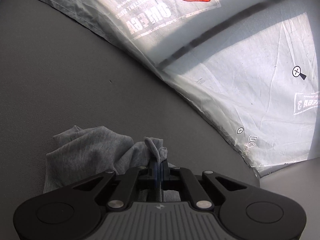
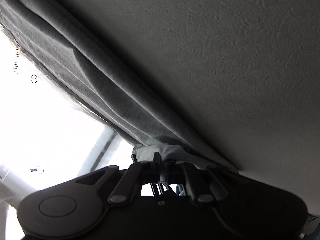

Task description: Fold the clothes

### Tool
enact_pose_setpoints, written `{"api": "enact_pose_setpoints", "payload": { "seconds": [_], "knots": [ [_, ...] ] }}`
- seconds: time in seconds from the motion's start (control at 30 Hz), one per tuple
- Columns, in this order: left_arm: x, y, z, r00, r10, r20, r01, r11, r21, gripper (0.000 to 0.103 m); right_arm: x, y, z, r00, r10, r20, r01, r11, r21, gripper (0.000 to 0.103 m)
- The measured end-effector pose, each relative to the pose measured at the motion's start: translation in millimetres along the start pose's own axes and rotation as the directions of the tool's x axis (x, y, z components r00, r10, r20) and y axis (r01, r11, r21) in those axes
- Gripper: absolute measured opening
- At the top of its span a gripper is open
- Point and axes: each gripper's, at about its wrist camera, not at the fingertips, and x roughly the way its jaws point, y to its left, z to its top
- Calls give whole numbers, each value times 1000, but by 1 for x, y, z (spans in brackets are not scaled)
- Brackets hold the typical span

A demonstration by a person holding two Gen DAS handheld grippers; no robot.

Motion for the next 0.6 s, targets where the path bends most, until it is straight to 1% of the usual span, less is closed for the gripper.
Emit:
{"api": "enact_pose_setpoints", "payload": {
  "seconds": [0.1,0.2,0.27,0.33,0.4,0.43,0.47,0.5,0.53,0.57,0.6],
  "knots": [
    [11,-9,-6,1000,-5,-18,5,1000,17,2,-12,3,5,1000,18,23,-18,1000,7,4],
    [23,-12,-11,999,-14,-34,14,1000,-2,2,-22,5,13,998,32,46,-33,999,16,4],
    [29,-16,-15,999,-12,-41,12,1000,8,2,-28,5,18,998,40,56,-42,999,27,4],
    [34,-21,-18,999,-8,-46,9,999,36,3,-32,5,22,997,41,66,-43,999,26,4],
    [38,-28,-18,999,17,-51,-13,996,84,3,-36,5,24,996,39,76,-41,999,21,4],
    [40,-31,-18,998,30,-53,-24,994,107,13,-38,6,26,996,36,79,-38,999,15,4],
    [43,-33,-15,997,43,-59,-36,991,126,20,-39,7,27,996,31,81,-31,999,6,4],
    [43,-35,-13,997,40,-58,-32,990,138,30,-41,9,28,997,27,79,-26,1000,-7,9],
    [39,-34,-11,998,21,-55,-13,991,133,34,-42,12,29,997,25,72,-24,999,-24,12],
    [35,-33,-9,998,3,-57,4,994,113,38,-45,16,30,997,25,74,-22,999,-46,19],
    [28,-30,-7,999,-11,-47,16,995,95,49,-50,21,29,996,28,88,-21,997,-74,26]
  ]
}}
